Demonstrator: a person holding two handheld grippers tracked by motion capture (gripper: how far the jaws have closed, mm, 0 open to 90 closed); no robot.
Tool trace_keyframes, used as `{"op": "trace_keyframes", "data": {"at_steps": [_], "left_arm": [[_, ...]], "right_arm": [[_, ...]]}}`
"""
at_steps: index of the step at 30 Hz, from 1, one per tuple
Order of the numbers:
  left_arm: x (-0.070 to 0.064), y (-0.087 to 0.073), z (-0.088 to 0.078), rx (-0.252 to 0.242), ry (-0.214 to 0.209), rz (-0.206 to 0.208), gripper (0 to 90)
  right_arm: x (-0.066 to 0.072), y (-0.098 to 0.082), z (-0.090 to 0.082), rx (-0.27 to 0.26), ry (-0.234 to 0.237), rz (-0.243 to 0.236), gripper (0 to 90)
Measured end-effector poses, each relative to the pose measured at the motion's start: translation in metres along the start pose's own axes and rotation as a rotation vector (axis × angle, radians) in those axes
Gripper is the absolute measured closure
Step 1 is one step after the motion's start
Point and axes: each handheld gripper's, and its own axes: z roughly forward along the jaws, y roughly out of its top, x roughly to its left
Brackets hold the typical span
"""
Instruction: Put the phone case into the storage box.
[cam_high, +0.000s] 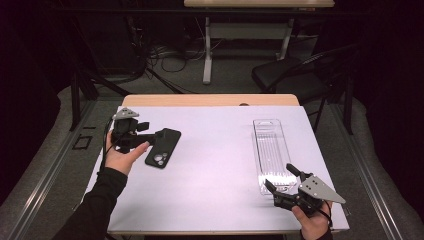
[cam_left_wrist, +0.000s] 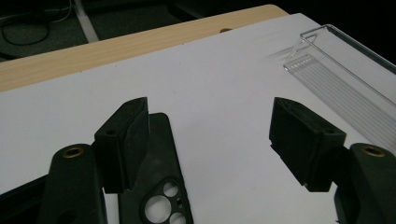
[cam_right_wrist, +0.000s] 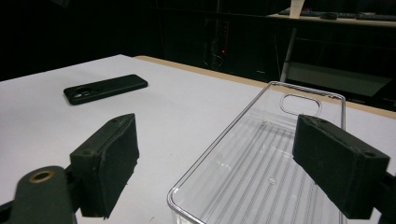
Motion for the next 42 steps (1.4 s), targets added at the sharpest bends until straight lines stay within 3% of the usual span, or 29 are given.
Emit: {"op": "trace_keyframes", "data": {"at_steps": [21, 24, 32, 36, 42], "left_arm": [[0.015, 0.044, 0.049, 0.101, 0.058, -0.017, 45.5], [0.017, 0.048, 0.056, 0.113, 0.055, -0.034, 45.5], [0.023, 0.053, 0.072, 0.136, 0.071, -0.028, 45.6], [0.028, 0.052, 0.079, 0.138, 0.102, -0.041, 45.7], [0.036, 0.051, 0.088, 0.115, 0.114, -0.055, 46.9]], "right_arm": [[-0.001, 0.0, 0.0, 0.001, 0.0, 0.001, 13.9], [-0.001, 0.0, 0.0, 0.0, 0.001, 0.001, 14.0], [-0.003, -0.002, 0.001, 0.004, 0.003, 0.012, 14.0], [-0.002, -0.002, 0.002, 0.004, 0.011, 0.005, 14.0], [-0.001, -0.002, 0.003, 0.008, 0.019, 0.0, 14.0]]}}
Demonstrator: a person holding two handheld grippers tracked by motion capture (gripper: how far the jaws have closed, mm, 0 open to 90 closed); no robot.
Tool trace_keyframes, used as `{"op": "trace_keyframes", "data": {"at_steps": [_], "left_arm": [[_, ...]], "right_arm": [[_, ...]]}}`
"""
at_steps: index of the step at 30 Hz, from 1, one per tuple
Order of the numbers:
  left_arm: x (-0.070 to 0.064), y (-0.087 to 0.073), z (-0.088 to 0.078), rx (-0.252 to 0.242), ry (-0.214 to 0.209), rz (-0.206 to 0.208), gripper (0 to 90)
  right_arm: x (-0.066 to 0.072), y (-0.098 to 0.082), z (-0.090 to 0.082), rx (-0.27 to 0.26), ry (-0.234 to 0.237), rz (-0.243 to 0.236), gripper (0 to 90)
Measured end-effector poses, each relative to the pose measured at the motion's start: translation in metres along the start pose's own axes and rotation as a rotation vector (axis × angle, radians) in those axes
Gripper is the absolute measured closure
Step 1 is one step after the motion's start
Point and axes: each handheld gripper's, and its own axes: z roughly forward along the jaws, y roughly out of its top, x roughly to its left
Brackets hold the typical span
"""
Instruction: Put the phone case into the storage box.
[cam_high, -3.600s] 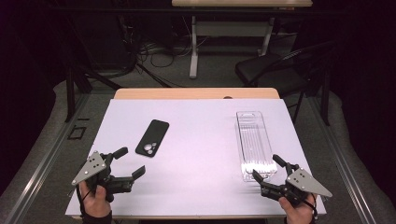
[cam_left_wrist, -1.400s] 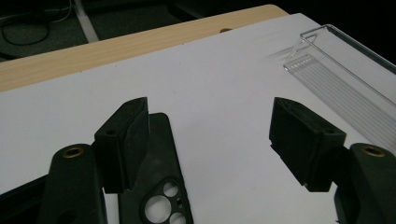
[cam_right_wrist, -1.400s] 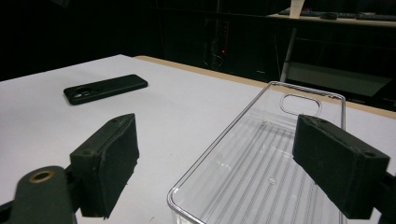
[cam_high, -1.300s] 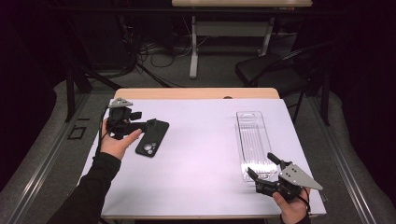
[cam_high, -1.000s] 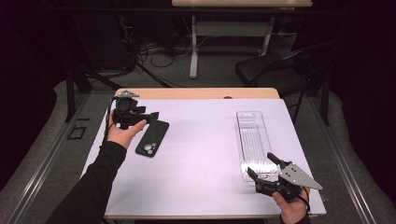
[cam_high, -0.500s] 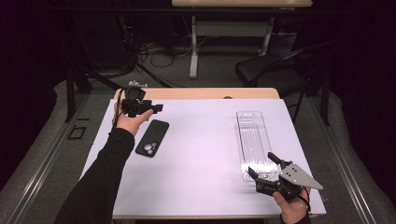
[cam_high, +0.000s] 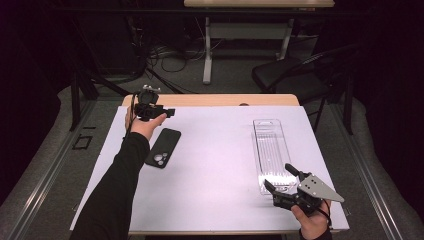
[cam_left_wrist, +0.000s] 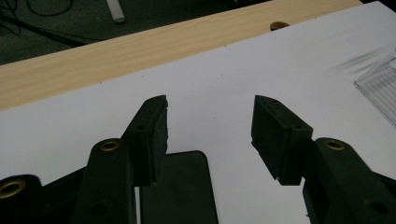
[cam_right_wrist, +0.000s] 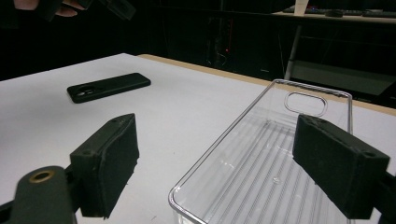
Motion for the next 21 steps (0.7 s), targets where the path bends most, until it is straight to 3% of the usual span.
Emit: {"op": "trace_keyframes", "data": {"at_steps": [6, 16, 21], "left_arm": [[0.007, -0.001, 0.01, -0.007, 0.007, -0.034, 49.0], [0.016, -0.007, 0.032, 0.083, 0.034, -0.049, 55.3], [0.014, -0.008, 0.042, 0.09, 0.034, -0.042, 59.0]], "right_arm": [[0.001, 0.001, 0.001, -0.004, 0.0, 0.003, 14.0], [0.002, 0.0, 0.0, 0.001, -0.002, 0.002, 14.0], [0.002, -0.001, -0.001, 0.006, -0.008, 0.004, 14.0]]}}
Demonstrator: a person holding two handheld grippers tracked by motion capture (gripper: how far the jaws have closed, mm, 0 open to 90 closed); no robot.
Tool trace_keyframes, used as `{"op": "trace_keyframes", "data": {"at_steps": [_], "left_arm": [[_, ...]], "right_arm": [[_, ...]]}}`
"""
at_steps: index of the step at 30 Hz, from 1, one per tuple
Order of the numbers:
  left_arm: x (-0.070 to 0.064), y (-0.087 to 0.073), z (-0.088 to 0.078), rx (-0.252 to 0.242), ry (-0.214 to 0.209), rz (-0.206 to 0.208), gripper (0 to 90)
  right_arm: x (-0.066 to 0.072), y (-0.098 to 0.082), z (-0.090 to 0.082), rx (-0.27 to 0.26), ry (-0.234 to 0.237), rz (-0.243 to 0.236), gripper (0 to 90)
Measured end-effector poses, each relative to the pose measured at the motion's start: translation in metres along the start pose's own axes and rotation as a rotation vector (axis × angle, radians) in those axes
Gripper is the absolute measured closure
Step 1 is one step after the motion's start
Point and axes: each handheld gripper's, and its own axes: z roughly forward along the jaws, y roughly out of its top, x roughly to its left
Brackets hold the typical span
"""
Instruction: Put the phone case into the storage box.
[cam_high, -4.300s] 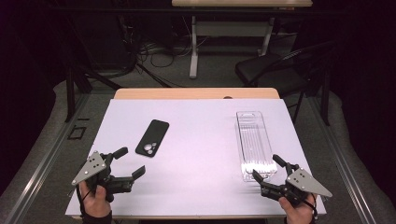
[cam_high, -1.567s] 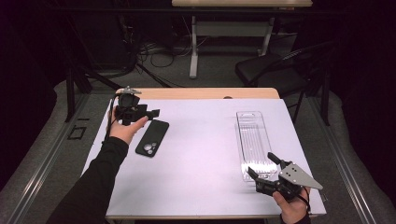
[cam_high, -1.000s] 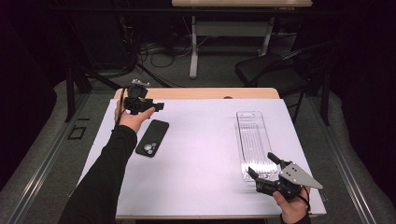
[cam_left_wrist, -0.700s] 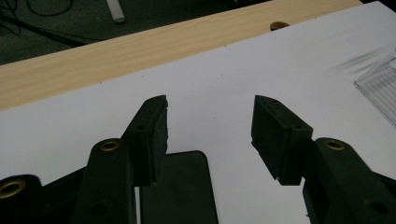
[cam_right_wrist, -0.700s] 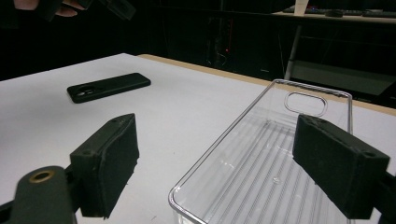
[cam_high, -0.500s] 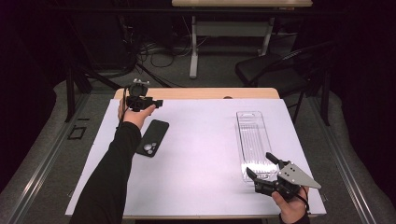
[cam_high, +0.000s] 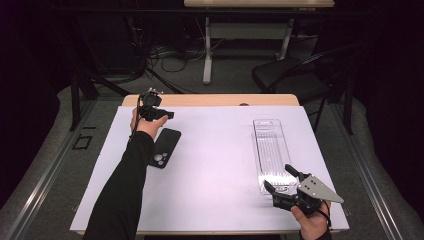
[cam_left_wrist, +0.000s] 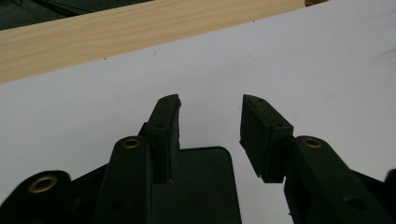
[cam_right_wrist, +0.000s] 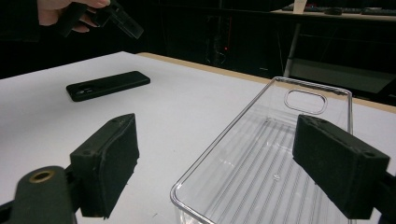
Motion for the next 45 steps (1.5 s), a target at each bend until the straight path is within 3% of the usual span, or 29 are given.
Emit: {"op": "trace_keyframes", "data": {"at_steps": [5, 17, 28, 45], "left_arm": [[-0.002, -0.001, 0.012, 0.014, -0.006, -0.035, 65.5], [0.003, -0.006, 0.036, 0.052, 0.016, -0.05, 89.8], [0.007, -0.016, 0.057, 0.1, 0.035, -0.066, 90.0], [0.009, -0.024, 0.079, 0.149, 0.065, -0.051, 90.0]], "right_arm": [[0.0, -0.001, -0.002, 0.001, -0.004, -0.001, 14.0], [-0.001, -0.003, -0.005, 0.001, -0.012, 0.006, 13.9], [-0.001, -0.004, -0.005, 0.005, -0.013, 0.008, 13.9], [-0.001, -0.005, -0.005, 0.007, -0.009, 0.012, 14.0]]}}
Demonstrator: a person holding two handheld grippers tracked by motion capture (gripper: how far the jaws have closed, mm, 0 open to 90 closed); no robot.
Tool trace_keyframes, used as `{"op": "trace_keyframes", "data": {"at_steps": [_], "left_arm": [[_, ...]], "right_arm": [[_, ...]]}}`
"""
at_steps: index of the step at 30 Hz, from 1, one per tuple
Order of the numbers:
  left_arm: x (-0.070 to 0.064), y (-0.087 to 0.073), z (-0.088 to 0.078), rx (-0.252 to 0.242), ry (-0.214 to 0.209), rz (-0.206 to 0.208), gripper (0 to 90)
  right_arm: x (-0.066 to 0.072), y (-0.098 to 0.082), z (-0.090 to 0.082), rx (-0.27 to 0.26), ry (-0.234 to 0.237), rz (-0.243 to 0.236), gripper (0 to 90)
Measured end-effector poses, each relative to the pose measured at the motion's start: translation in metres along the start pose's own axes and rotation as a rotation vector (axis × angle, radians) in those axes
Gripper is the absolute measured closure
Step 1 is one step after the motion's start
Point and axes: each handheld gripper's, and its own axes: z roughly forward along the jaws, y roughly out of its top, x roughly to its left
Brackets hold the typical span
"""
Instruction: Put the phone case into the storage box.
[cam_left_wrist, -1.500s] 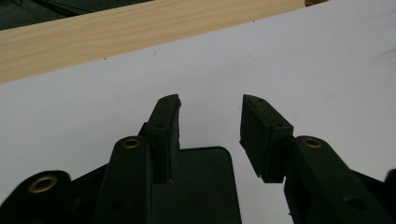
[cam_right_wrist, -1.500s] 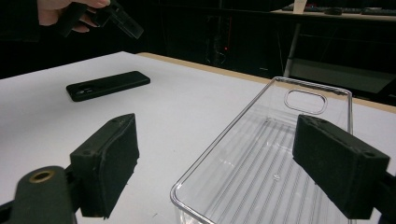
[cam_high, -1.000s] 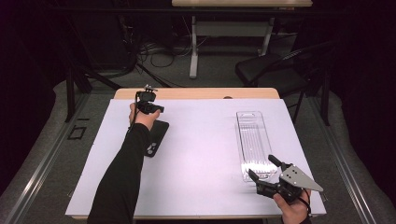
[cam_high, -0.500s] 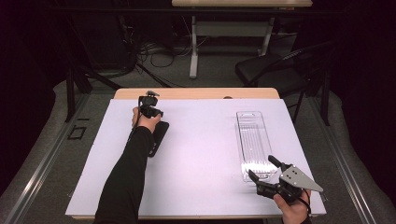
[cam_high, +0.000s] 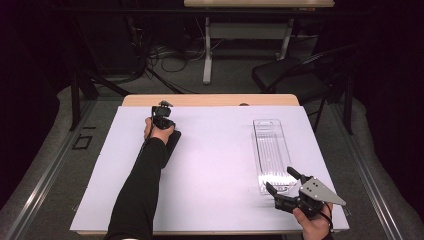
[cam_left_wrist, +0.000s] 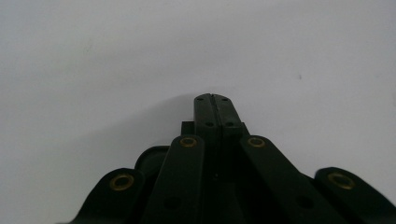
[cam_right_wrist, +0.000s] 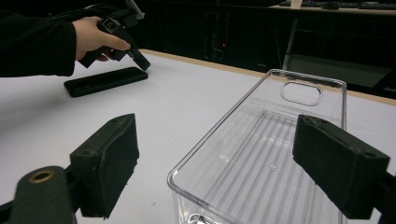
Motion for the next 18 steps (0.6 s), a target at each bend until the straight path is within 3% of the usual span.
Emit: {"op": "trace_keyframes", "data": {"at_steps": [8, 18], "left_arm": [[0.0003, -0.0016, 0.0012, 0.009, 0.004, 0.007, 90.0], [0.0031, -0.0087, -0.0019, -0.002, -0.003, -0.019, 90.0]], "right_arm": [[0.0005, -0.0007, 0.001, 0.0, 0.003, -0.001, 14.0], [0.0011, -0.0014, 0.0014, 0.014, 0.008, -0.003, 14.0]]}}
